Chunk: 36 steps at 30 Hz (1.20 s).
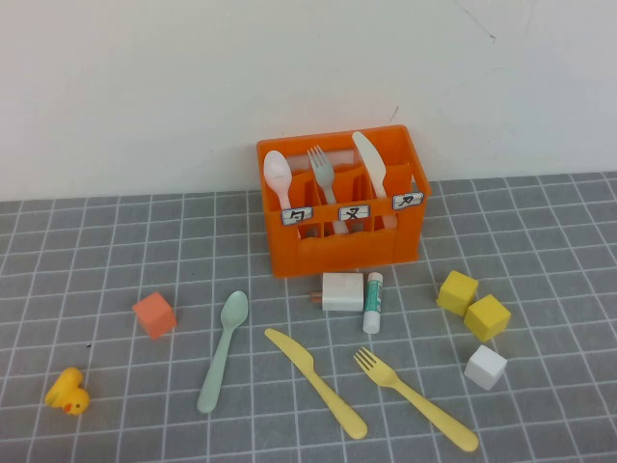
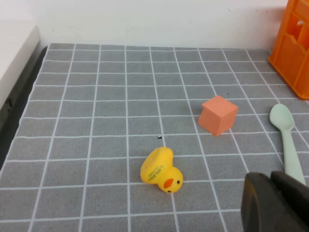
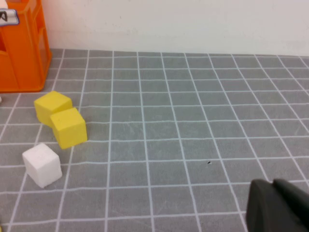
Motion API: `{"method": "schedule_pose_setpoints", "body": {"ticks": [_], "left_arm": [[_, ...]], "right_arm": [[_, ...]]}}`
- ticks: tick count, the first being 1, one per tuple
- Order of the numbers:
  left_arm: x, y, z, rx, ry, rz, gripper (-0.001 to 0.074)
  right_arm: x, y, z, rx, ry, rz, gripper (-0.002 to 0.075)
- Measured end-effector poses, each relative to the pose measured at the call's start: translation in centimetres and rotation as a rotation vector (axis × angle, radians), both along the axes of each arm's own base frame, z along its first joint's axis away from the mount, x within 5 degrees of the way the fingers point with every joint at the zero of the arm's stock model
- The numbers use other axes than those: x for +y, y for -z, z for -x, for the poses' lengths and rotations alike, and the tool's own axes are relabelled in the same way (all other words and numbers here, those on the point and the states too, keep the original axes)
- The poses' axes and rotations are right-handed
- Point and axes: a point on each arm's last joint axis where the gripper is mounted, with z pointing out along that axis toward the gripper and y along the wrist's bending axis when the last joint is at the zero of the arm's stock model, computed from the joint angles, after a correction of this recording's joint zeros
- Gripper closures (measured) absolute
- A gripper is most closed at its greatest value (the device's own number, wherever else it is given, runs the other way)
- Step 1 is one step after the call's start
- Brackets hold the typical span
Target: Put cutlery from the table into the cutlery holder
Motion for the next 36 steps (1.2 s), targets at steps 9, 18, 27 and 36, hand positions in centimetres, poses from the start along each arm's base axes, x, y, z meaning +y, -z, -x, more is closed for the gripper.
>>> {"method": "schedule_pose_setpoints", "body": {"ticks": [9,18,27,36], "left_arm": [[0.0,0.0,0.0,0.0,0.0,0.0,0.0736],[0.0,0.0,0.0,0.0,0.0,0.0,0.0736],[0.02,0.0,0.0,0.0,0.0,-0.006,0.0736],[0.02,0.0,0.0,0.0,0.0,-0.006,0.0735]], "right_arm": [[0.0,0.0,0.0,0.0,0.0,0.0,0.0729],[0.0,0.0,0.0,0.0,0.0,0.0,0.0729],[-0.01,0.0,0.0,0.0,0.0,0.002,0.0729],[0.0,-0.11,-0.04,-0.012,0.0,0.002,0.0729]]}}
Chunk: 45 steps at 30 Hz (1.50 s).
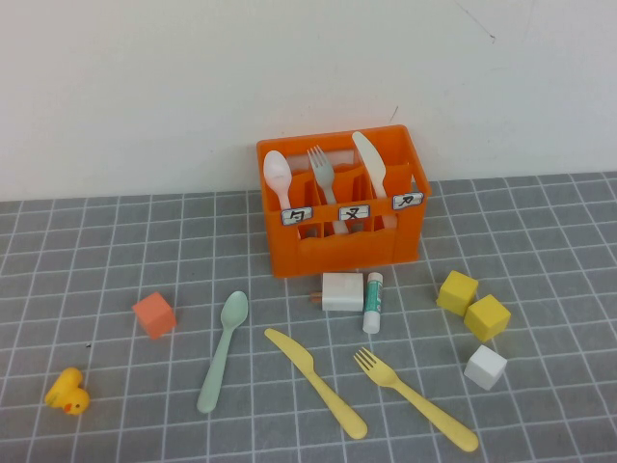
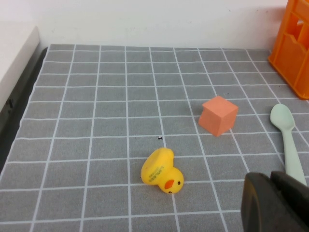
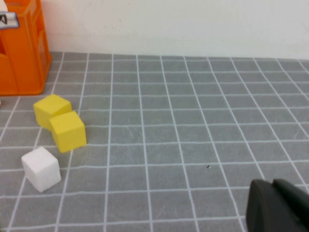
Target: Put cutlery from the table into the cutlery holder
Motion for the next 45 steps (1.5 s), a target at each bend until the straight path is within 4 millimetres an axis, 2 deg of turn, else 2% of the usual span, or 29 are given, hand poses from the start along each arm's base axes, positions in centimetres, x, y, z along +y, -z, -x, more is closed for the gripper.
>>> {"method": "schedule_pose_setpoints", "body": {"ticks": [4,6,13,17,24,28,32,35,41,45], "left_arm": [[0.0,-0.1,-0.1,-0.027,0.0,-0.008,0.0735],[0.0,-0.6,-0.2,-0.094,0.002,-0.006,0.0735],[-0.1,-4.2,-0.3,-0.491,0.017,-0.022,0.0735],[-0.2,-5.8,0.2,-0.678,0.023,-0.031,0.0735],[-0.3,-7.8,1.4,-0.933,0.031,-0.024,0.0736],[-0.1,-8.3,1.7,-0.988,0.033,0.116,0.0735],[0.0,-8.2,1.3,-0.906,0.038,0.223,0.0735],[0.0,-9.5,1.1,-0.697,0.022,0.267,0.0735],[0.1,-13.5,1.8,-0.387,-0.02,0.185,0.0735],[0.0,-13.7,-0.1,-0.048,-0.052,0.177,0.0735]], "right_arm": [[0.0,-0.4,-0.1,-0.049,-0.001,0.008,0.0729],[0.0,-1.0,-0.3,-0.12,-0.004,0.01,0.0729],[0.1,-4.5,-0.3,-0.5,-0.023,0.107,0.0729],[0.2,-5.7,0.0,-0.642,-0.023,0.154,0.0729],[0.1,-7.9,1.1,-0.908,-0.013,0.005,0.0729],[-0.5,-8.3,1.4,-0.979,0.045,-0.072,0.0729],[-1.0,-8.6,1.7,-1.022,0.089,-0.139,0.0729],[-0.9,-9.6,1.9,-1.012,0.091,-0.096,0.0729],[-0.3,-14.7,3.3,-0.929,0.064,0.132,0.0729],[0.4,-17.1,4.5,-0.755,-0.021,0.168,0.0729]]}}
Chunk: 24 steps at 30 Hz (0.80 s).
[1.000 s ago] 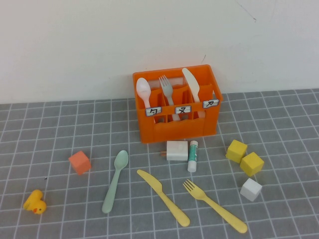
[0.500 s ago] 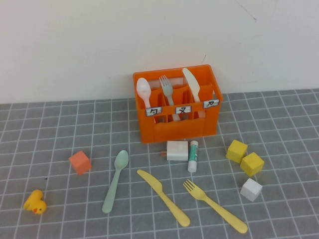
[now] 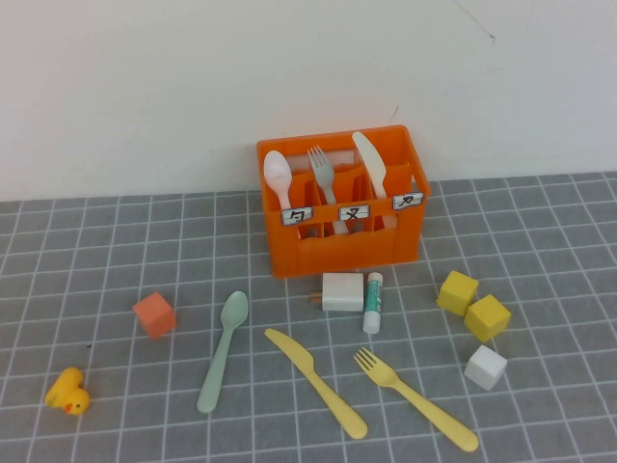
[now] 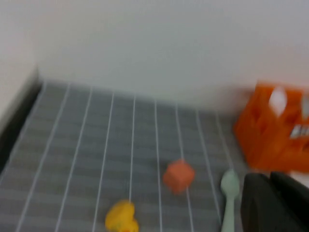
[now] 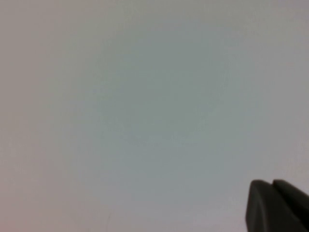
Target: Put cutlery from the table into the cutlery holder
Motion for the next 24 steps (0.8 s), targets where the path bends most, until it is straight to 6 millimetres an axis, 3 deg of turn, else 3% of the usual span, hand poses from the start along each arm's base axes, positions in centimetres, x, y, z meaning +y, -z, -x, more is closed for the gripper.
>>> {"method": "schedule_pose_setpoints", "body": {"ticks": [3,8,12,18,20,24], "left_arm": [[-0.3,0.9,-2.3,0.186,0.009,0.027,0.0736],[-1.1,3.6,-6.3,0.389,0.064,0.076,0.0736],[-2.1,5.6,-9.3,0.588,0.206,0.015,0.0736],[-3.5,6.3,-14.8,0.785,0.334,-0.009,0.0735],[-4.9,6.5,-16.4,0.811,0.394,-0.035,0.0736],[-9.6,6.9,-18.9,0.81,0.546,-0.19,0.0735]], "right_arm": [[0.4,-0.2,-0.6,0.199,-0.039,0.026,0.0729],[0.8,2.8,-4.1,0.652,-0.096,0.089,0.0729],[1.0,4.6,-6.0,0.901,-0.135,0.182,0.0729],[1.1,5.8,-8.0,1.04,-0.18,0.251,0.0729],[1.4,6.3,-8.4,1.066,-0.215,0.231,0.0729],[2.0,8.1,-8.8,1.075,-0.288,0.236,0.0729]]}}
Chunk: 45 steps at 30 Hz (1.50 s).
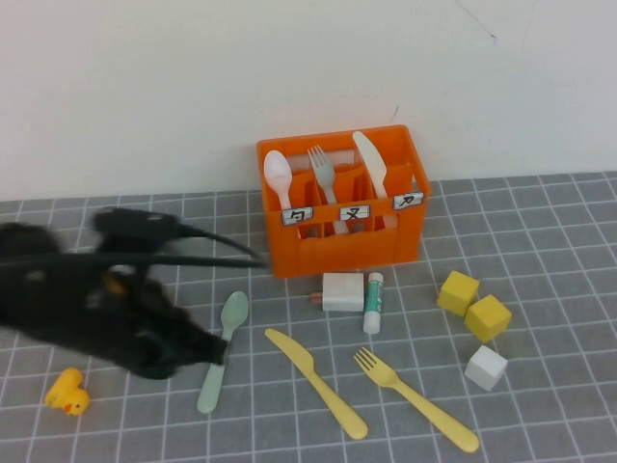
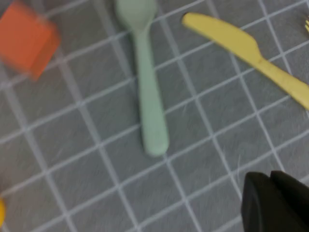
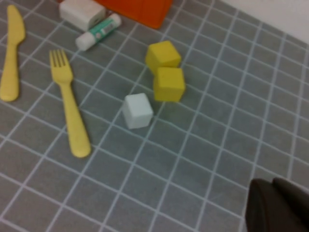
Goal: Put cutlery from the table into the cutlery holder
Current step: Pick up the spoon
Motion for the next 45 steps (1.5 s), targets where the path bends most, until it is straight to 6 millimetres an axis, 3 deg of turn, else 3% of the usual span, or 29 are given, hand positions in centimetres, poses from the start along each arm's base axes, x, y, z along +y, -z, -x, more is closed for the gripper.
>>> {"method": "schedule_pose_setpoints", "body": {"ticks": [3,7,9,15,19,24,34,40,45], "left_arm": [[-2.5,1.0,-2.0,0.016,0.018,-0.082,0.0735],[-3.6,3.1,-4.9,0.07,-0.028,-0.221,0.072],[-3.8,4.2,-6.3,0.078,-0.027,-0.279,0.0673],[-5.0,7.5,-9.9,0.093,-0.013,-0.352,0.0403],[-5.6,9.9,-11.6,0.102,0.011,-0.394,0.0344],[-6.1,11.7,-12.8,0.11,0.023,-0.413,0.0335],[-6.4,12.7,-13.3,0.102,-0.015,-0.385,0.0343],[-6.6,12.8,-13.2,0.128,-0.074,-0.341,0.0405],[-6.8,12.9,-13.1,0.148,-0.098,-0.311,0.0511]], "right_arm": [[0.3,1.3,0.0,0.007,-0.026,-0.027,0.0729],[0.5,1.6,0.0,-0.002,-0.044,-0.034,0.0729],[0.5,1.6,0.0,-0.009,-0.044,-0.034,0.0729],[0.4,1.4,-0.2,-0.031,-0.037,-0.031,0.0729],[0.4,1.4,-0.2,-0.037,-0.038,-0.026,0.0729],[0.4,1.4,-0.2,-0.041,-0.04,-0.023,0.0729],[0.4,1.4,-0.2,-0.043,-0.042,-0.022,0.0729],[0.4,1.4,-0.2,-0.043,-0.043,-0.021,0.0729],[0.4,1.4,-0.2,-0.044,-0.044,-0.019,0.0729]]}}
